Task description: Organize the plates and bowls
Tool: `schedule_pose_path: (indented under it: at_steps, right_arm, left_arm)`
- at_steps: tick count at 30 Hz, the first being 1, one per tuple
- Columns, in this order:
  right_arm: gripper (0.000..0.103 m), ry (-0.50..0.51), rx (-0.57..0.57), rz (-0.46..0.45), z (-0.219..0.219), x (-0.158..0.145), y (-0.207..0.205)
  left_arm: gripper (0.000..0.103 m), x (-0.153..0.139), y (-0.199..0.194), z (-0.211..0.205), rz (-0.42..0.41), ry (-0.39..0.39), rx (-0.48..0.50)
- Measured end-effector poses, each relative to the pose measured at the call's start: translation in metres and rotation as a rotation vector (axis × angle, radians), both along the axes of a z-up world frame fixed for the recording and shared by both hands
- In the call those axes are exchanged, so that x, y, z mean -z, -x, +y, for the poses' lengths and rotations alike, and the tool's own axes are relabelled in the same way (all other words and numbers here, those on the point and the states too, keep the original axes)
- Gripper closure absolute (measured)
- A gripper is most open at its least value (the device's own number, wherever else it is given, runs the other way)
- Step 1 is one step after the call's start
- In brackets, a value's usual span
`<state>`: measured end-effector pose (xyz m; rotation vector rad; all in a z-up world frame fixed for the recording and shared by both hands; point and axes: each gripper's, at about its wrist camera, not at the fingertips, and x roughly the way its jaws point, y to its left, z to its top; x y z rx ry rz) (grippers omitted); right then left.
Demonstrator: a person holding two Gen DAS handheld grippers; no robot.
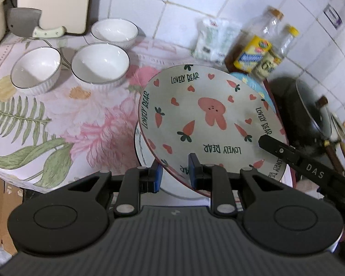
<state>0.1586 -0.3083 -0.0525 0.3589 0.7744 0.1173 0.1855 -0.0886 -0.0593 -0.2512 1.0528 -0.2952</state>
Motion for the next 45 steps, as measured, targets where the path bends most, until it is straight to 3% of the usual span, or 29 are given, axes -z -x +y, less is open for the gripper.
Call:
schedule_pose_path:
  at_steps: [13,29,41,45]
  right_arm:
    - [0.081,0.022,0.037,0.120,-0.004,0.040,0.013]
    - [0.080,0.042,-0.016,0.193,-0.003,0.062,-0.013]
    - [0.079,0.135,-0.053,0.214,0.008,0.065,-0.021]
    - [0.073,0.235,-0.073,0.217,0.023,0.064,-0.021]
  left_arm:
    - [0.082,0.044,-0.005,-0.008,0.092,-0.023,0.078]
    - [0.082,0.070,-0.029,-0.007,0.154,-0.020,0.080]
    - [0.081,0.076,-0.036,-0.009,0.171,-0.030,0.068]
    - [0.081,0.079,-0.036,-0.008,0.195,-0.022,0.054]
